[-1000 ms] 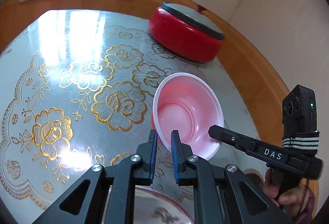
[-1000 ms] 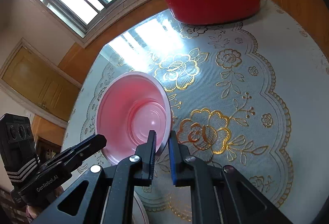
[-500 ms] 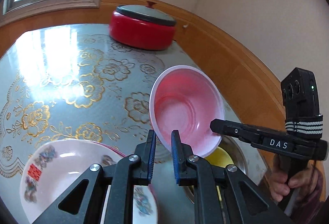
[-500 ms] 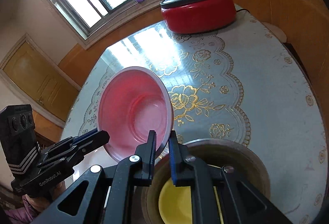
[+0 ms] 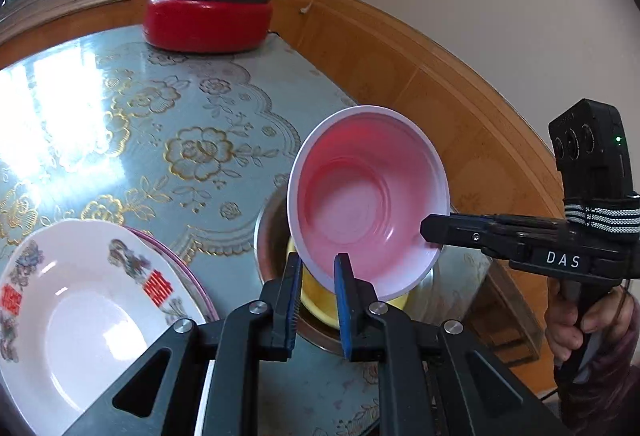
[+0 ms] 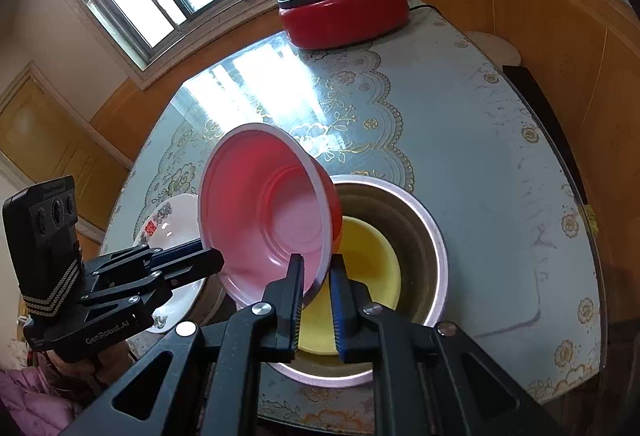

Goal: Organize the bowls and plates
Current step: 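Carry the pink-and-red bowl with the left gripper over the yellow bowl, then lower the pink-and-red bowl into the yellow bowl and open the left gripper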

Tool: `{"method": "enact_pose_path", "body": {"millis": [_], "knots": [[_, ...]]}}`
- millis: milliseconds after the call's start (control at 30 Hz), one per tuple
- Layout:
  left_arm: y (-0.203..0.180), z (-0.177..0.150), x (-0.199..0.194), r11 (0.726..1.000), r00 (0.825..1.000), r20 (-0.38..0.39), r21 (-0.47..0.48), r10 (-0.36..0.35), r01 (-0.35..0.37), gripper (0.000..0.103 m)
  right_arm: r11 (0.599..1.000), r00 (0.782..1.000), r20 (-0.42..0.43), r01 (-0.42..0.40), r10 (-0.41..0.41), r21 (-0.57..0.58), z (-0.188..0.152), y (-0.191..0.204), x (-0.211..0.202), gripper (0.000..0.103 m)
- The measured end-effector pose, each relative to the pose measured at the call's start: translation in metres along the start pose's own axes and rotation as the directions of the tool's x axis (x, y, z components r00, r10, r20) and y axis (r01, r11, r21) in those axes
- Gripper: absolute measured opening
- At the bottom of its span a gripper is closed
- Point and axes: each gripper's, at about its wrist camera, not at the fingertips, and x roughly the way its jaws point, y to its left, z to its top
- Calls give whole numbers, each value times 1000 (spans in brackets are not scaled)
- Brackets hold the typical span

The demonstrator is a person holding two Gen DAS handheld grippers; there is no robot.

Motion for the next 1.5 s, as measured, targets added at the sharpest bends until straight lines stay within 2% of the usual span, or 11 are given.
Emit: {"method": "enact_pose_path", "body": {"millis": [133,333,633,967,1100,1500], "knots": [[-2,-8,7,1000,999,-43,-8,-22,22,16,1000,999,-37,12,-11,28,-11,-7,4,13],[-3,-13,20,1000,997,-80,-4,-15,15,16,998,997,-77,30,-25,62,-23,-17,14,13],[-4,-16,27,1000,995,-96,-6,-4,3,16,994,993,-104,67,-59,82,-30,-27,23,14],[-4,-14,35,1000,995,-93,6,27,-27,19,990,990,-81,120,-114,77,-30,-30,28,15],[-5,-15,35,999,996,-89,19,27,-26,19,986,985,-52,165,-163,24,-29,-23,27,12],[-6,-15,39,999,995,-91,35,30,-27,19,984,982,-65,180,-179,10,-27,-23,32,11]]}}
